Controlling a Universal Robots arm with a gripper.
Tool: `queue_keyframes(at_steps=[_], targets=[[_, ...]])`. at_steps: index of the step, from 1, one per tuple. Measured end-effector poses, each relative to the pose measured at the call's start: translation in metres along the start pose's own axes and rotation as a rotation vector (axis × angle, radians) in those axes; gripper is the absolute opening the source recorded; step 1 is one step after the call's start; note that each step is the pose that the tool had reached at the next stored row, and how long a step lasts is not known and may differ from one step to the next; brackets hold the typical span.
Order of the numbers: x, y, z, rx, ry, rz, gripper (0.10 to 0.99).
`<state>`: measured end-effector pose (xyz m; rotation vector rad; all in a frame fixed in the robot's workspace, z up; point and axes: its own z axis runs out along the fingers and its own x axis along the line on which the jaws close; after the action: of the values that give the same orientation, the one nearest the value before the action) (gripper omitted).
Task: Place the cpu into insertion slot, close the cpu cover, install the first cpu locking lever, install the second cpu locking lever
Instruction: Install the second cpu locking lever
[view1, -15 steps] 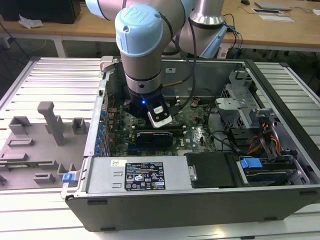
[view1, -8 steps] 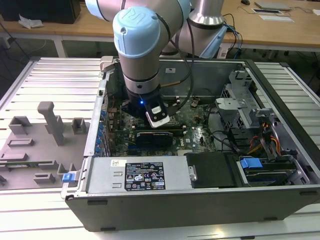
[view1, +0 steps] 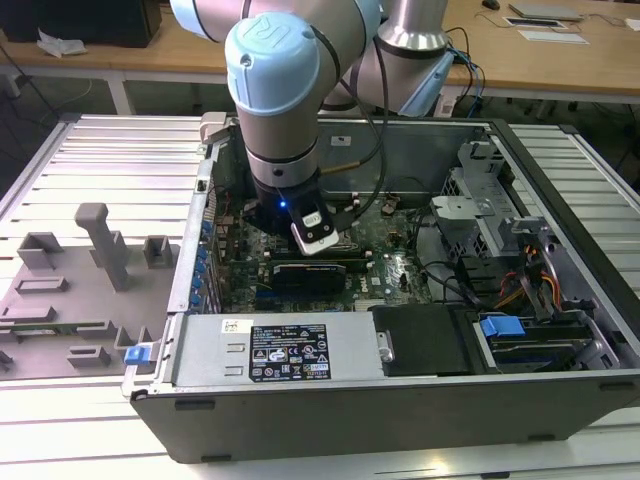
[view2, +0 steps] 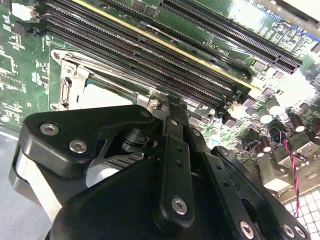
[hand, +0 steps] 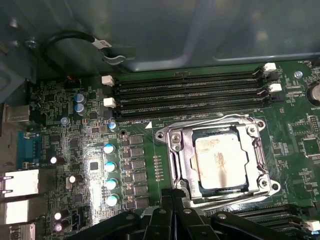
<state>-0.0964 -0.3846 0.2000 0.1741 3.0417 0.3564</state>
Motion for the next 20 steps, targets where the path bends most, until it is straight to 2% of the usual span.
queue_keyframes(at_steps=[2,3,4,7,8,11,13,15,16,18,19,20], targets=[[-0.0003,0.0011,-0.0045,0.000,0.0001,0.000,0.106],[-0.0006,0.0026,-0.0104,0.001,-0.0003,0.000,0.106],[-0.0007,0.0036,-0.0142,0.007,-0.0010,0.000,0.106],[-0.0016,0.0047,-0.0184,0.052,-0.0065,-0.001,0.106],[-0.0027,0.0048,-0.0187,0.063,-0.0080,0.000,0.106],[-0.0085,0.0055,-0.0182,0.063,-0.0083,0.001,0.106],[-0.0169,0.0063,-0.0174,0.063,-0.0084,0.002,0.106],[-0.0393,0.0090,-0.0154,0.063,-0.0083,0.003,0.106],[-0.0417,0.0126,-0.0144,0.065,-0.0085,0.003,0.106],[-0.0423,0.0191,-0.0127,0.074,-0.0092,0.002,0.106],[-0.0428,0.0261,-0.0110,0.092,-0.0106,0.000,0.106],[-0.0431,0.0304,-0.0100,0.104,-0.0110,-0.001,0.106]])
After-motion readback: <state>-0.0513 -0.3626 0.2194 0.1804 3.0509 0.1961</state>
